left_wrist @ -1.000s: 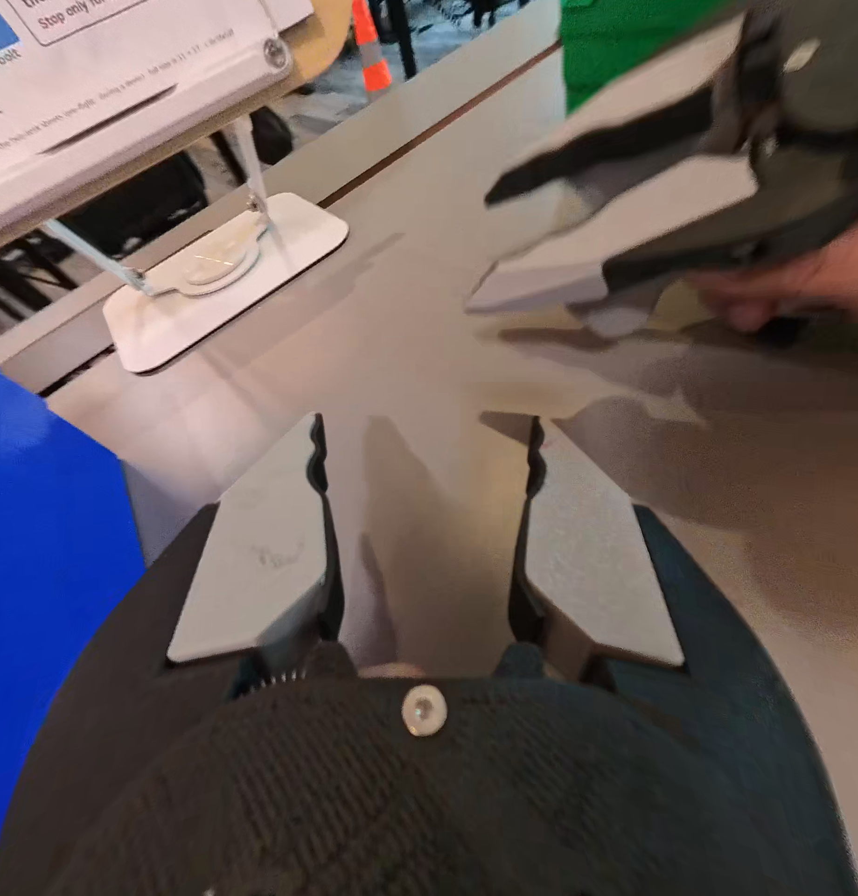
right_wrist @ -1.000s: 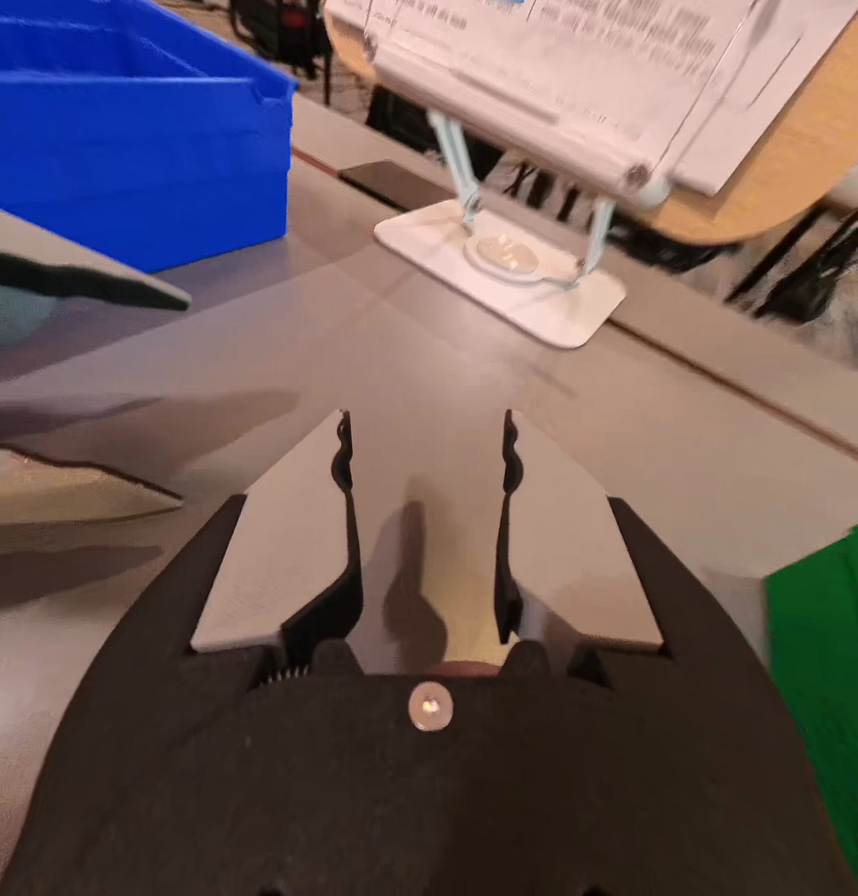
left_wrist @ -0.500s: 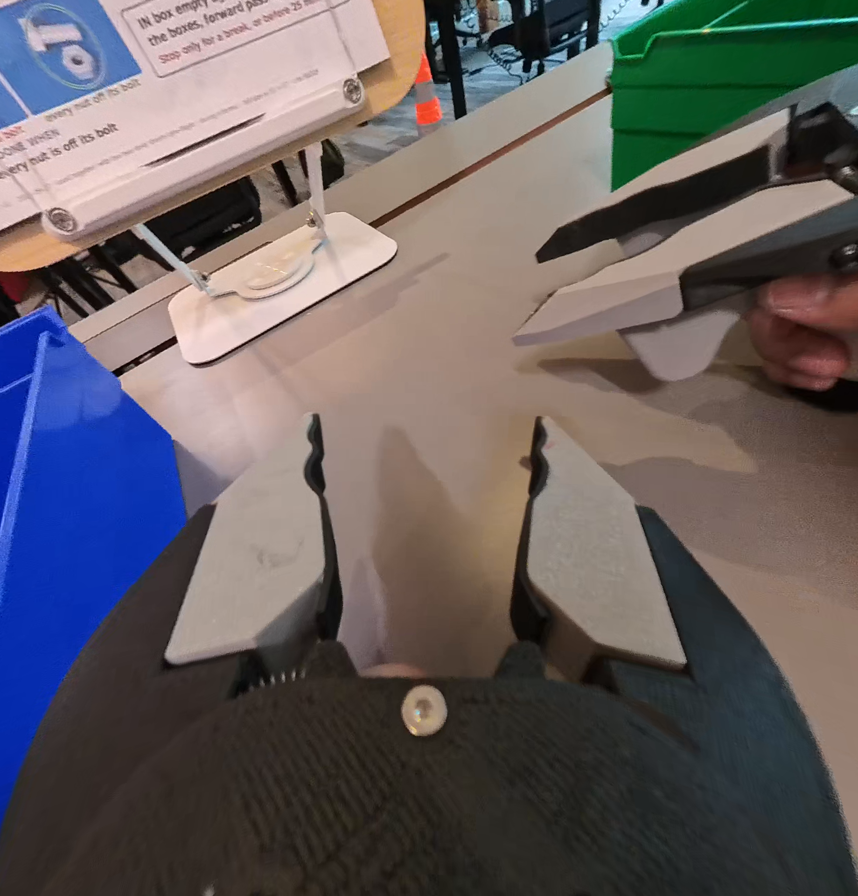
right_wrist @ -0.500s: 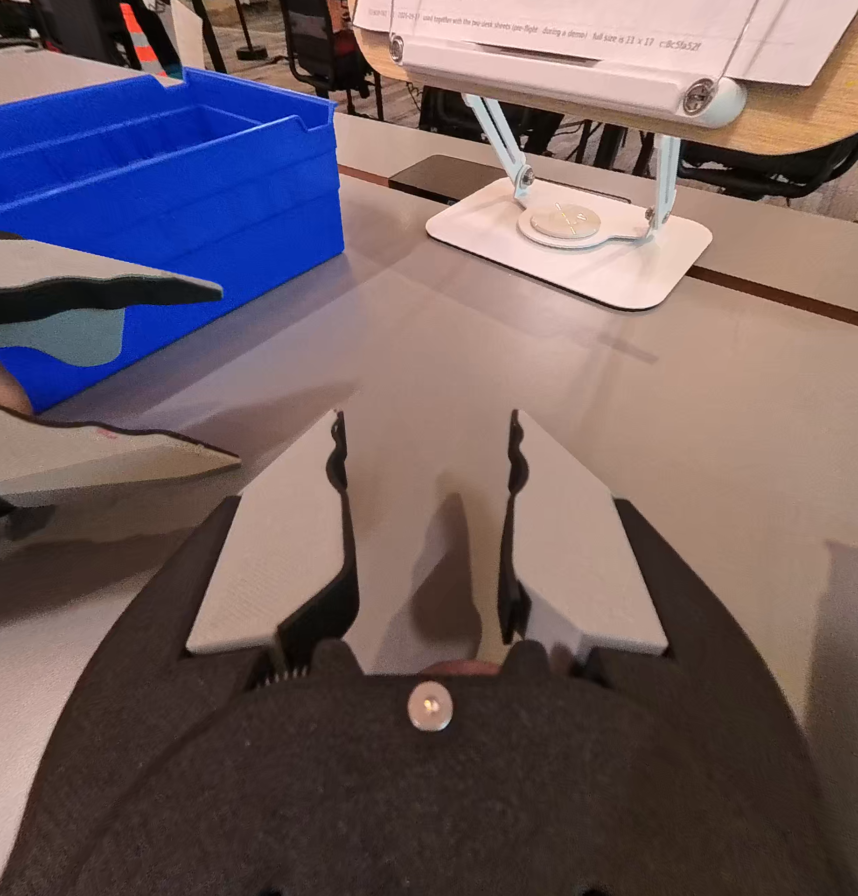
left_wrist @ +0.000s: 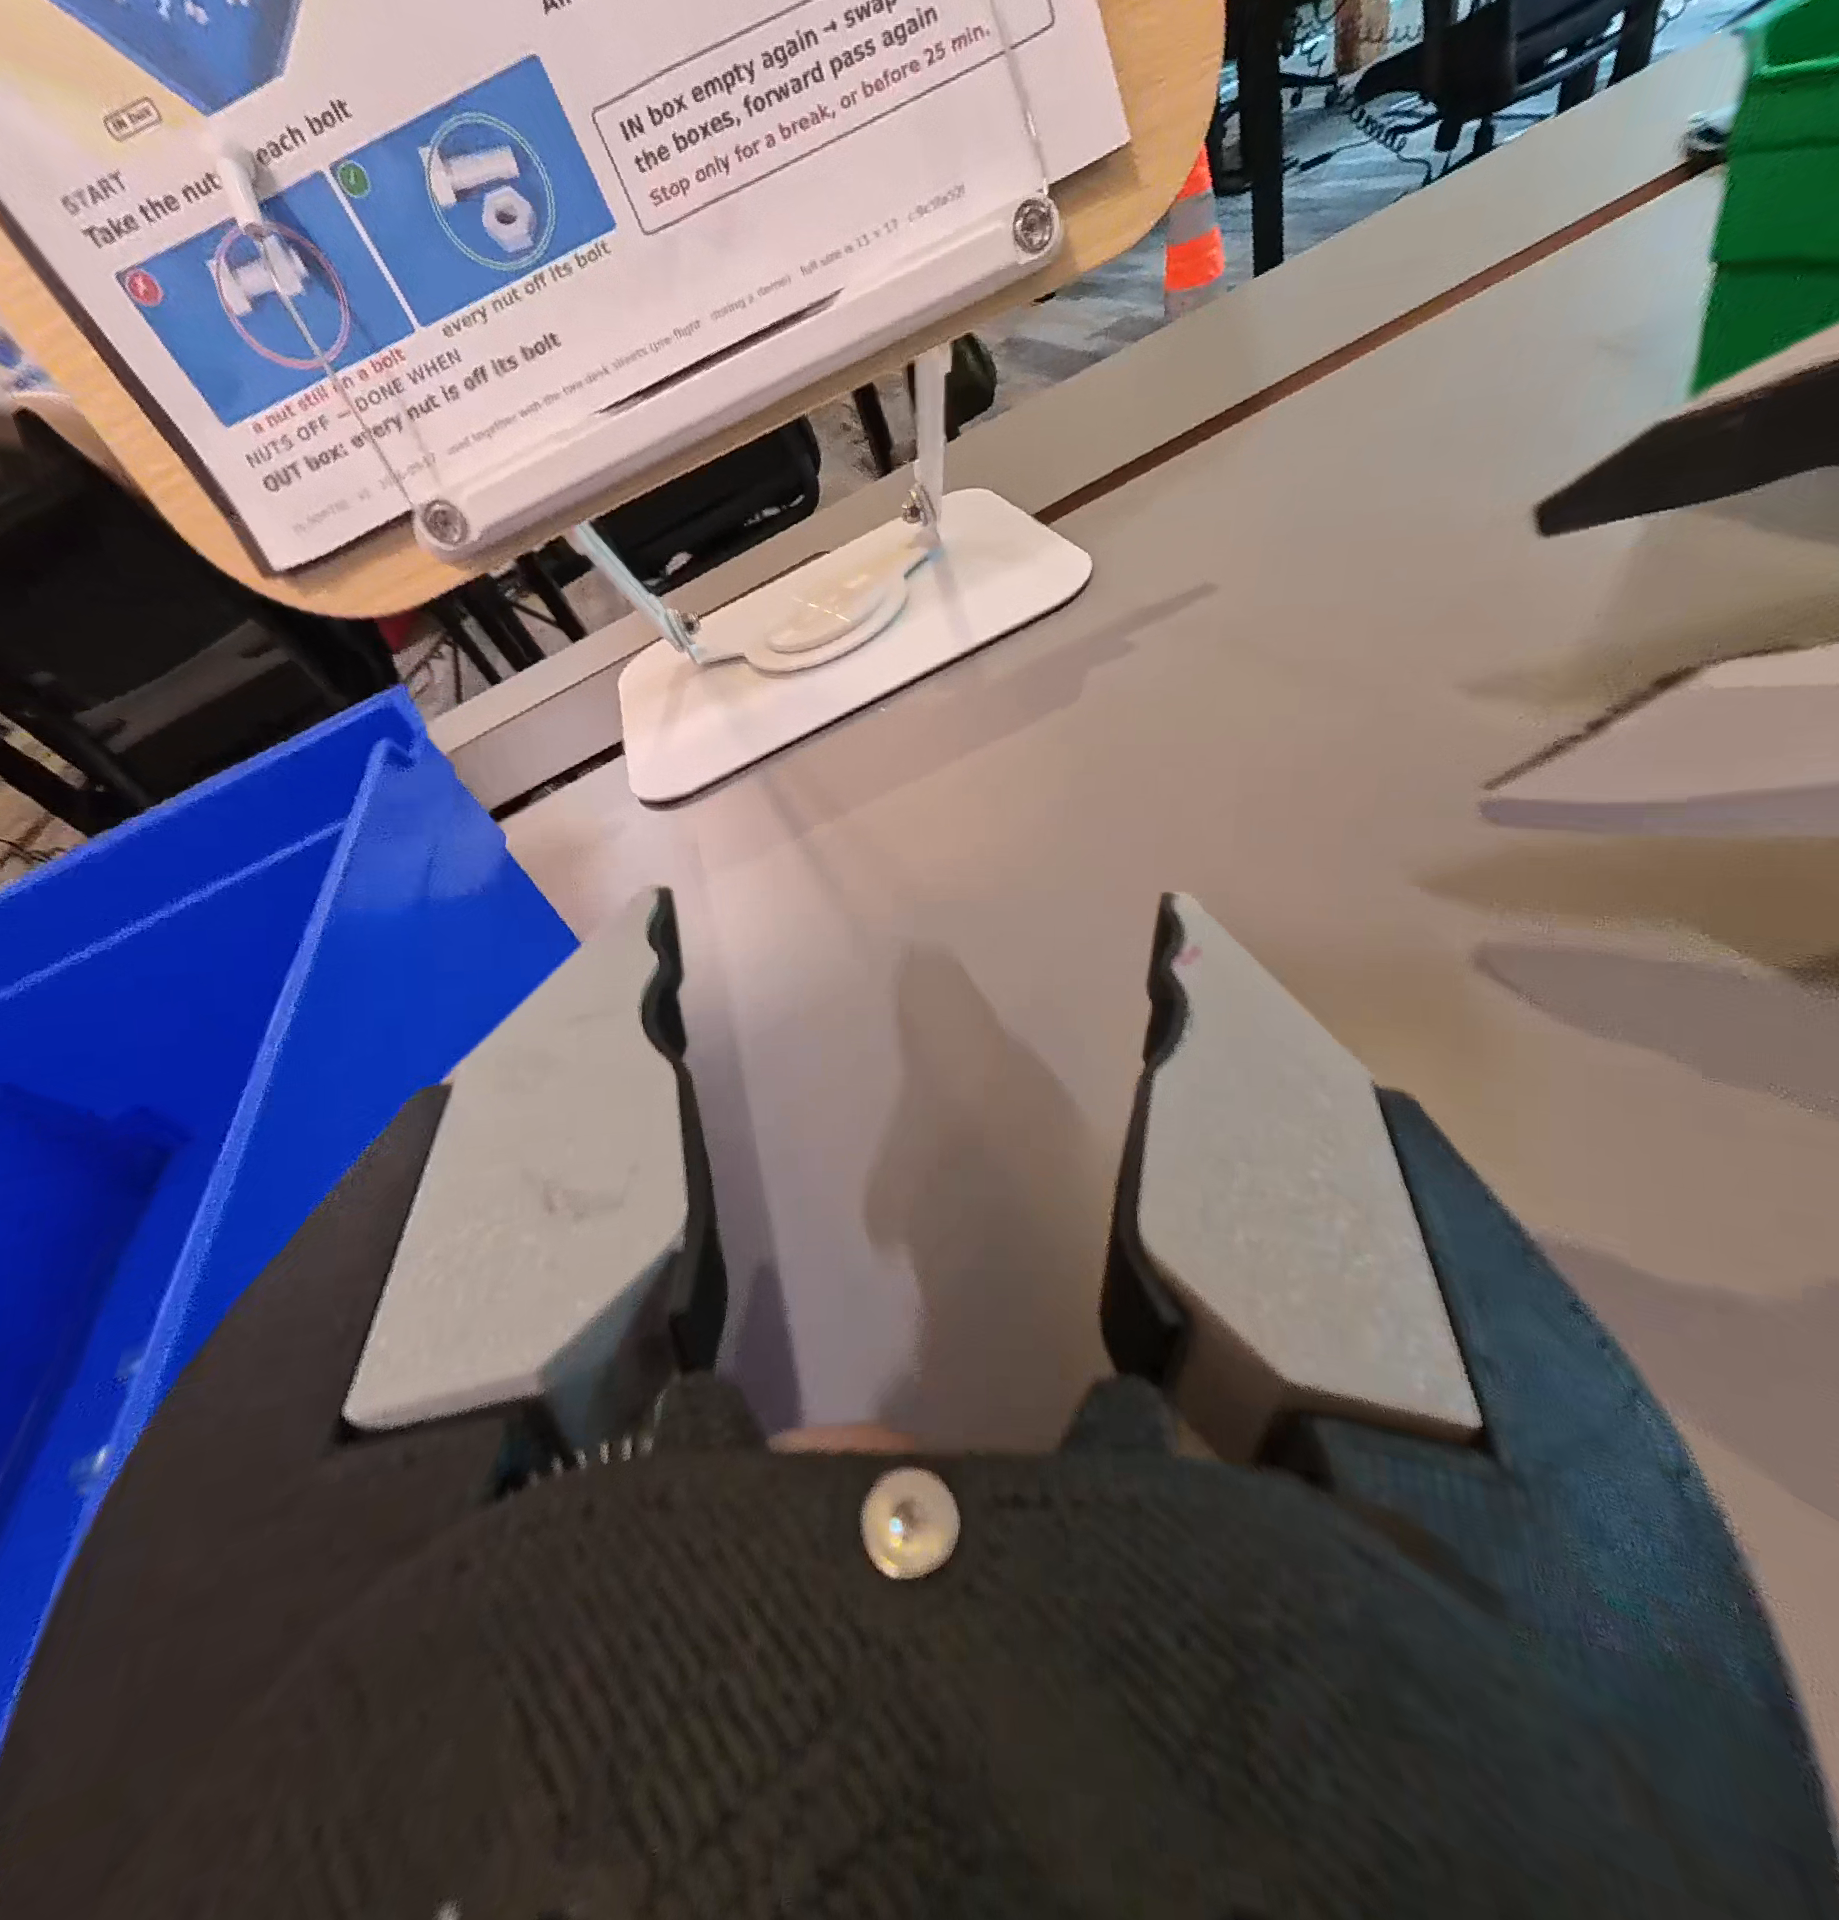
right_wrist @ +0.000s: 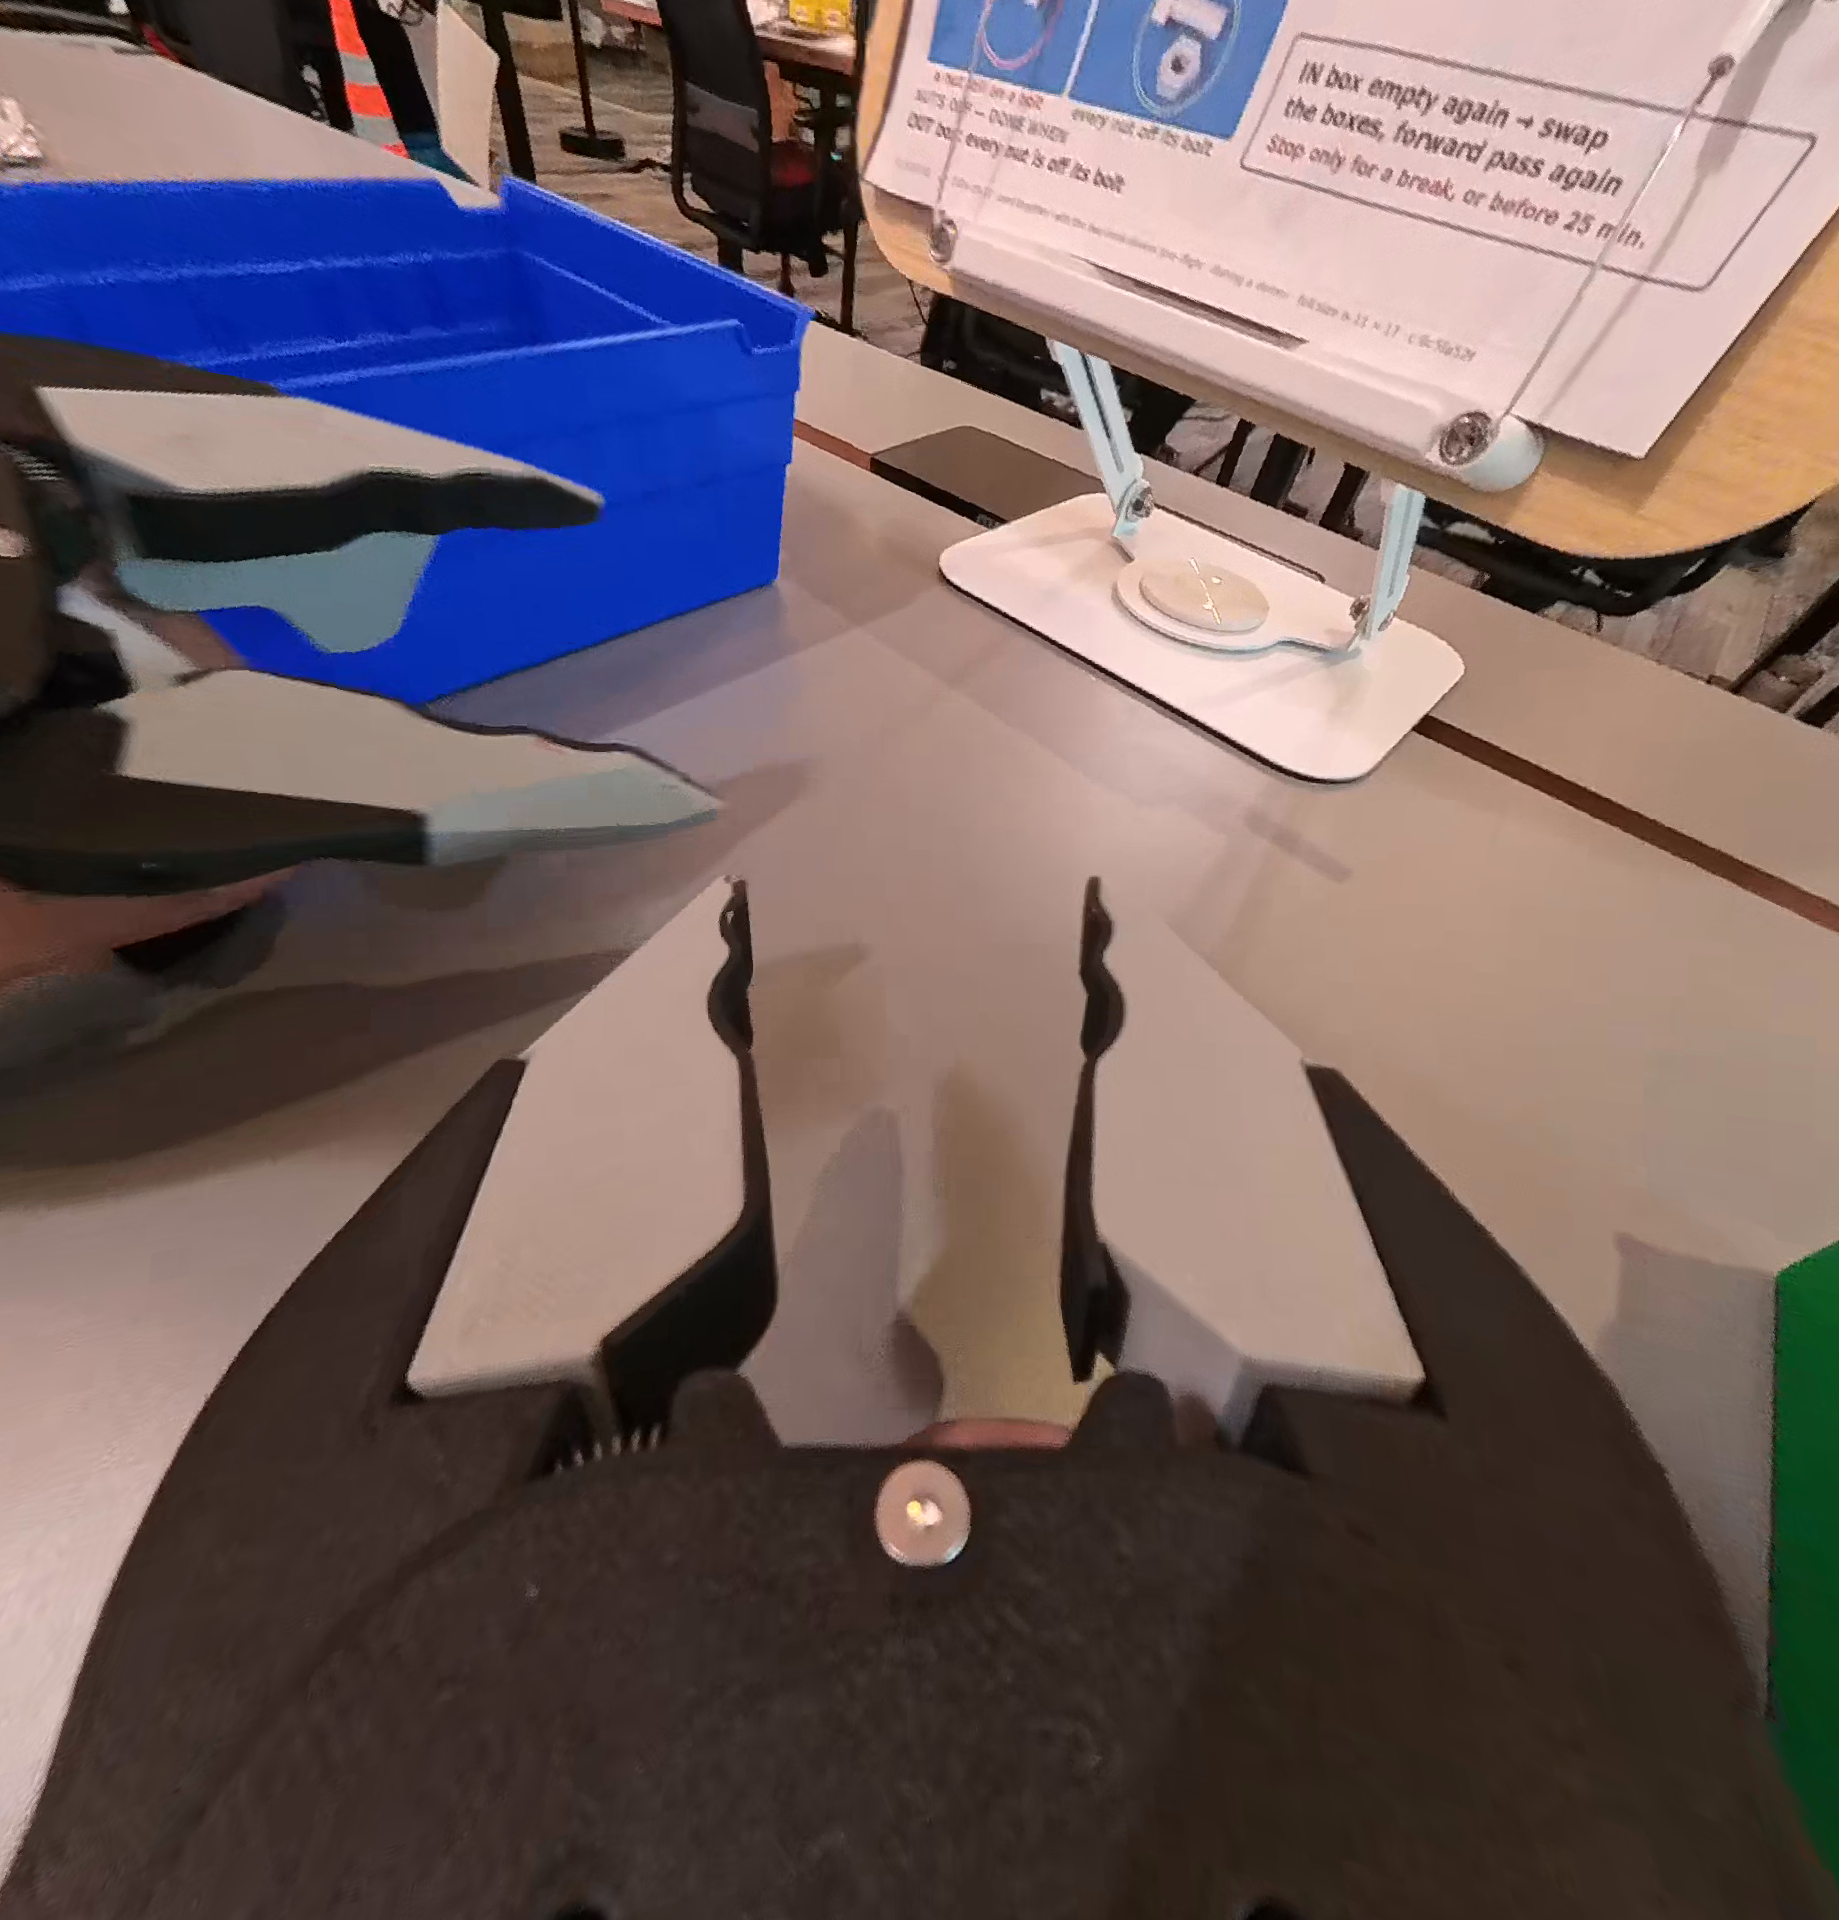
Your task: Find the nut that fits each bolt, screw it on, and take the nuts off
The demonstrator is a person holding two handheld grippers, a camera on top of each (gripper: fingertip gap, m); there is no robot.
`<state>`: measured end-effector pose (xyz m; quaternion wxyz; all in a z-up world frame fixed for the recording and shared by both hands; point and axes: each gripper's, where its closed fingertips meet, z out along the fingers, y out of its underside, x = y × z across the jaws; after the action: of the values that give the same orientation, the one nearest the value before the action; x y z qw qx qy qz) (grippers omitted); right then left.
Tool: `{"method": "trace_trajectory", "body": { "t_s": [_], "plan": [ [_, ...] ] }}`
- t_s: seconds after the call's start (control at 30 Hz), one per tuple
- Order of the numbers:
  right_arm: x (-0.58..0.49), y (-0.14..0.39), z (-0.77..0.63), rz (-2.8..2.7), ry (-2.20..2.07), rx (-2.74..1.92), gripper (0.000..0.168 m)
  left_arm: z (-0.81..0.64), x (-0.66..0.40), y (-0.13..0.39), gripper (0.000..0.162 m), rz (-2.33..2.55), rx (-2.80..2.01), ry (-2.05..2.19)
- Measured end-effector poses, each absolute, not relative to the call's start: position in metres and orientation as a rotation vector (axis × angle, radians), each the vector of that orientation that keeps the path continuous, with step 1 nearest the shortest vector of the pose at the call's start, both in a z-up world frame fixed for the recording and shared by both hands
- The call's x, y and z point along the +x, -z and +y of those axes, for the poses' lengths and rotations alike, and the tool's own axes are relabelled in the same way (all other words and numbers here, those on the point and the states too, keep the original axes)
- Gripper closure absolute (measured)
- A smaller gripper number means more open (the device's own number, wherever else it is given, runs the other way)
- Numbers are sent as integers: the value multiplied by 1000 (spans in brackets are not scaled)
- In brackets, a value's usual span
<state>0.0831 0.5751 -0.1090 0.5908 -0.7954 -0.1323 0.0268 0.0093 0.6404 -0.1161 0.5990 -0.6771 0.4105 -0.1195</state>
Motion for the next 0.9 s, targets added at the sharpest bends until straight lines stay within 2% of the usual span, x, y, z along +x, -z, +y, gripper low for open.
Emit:
{"method": "trace_trajectory", "body": {
  "t_s": [0.3, 0.5, 0.9],
  "plan": [
    [69, 93, 565, -359, -96, -1798, 118, 664, 50, 119, 72, 1000, -1571, 308],
    [66, 99, 566, -373, -130, -1811, 127, 658, 50, 116, 73, 989, -1576, 412],
    [72, 109, 571, -290, -259, -1831, 127, 655, 39, 111, 73, 967, -1592, 456]
  ]
}}
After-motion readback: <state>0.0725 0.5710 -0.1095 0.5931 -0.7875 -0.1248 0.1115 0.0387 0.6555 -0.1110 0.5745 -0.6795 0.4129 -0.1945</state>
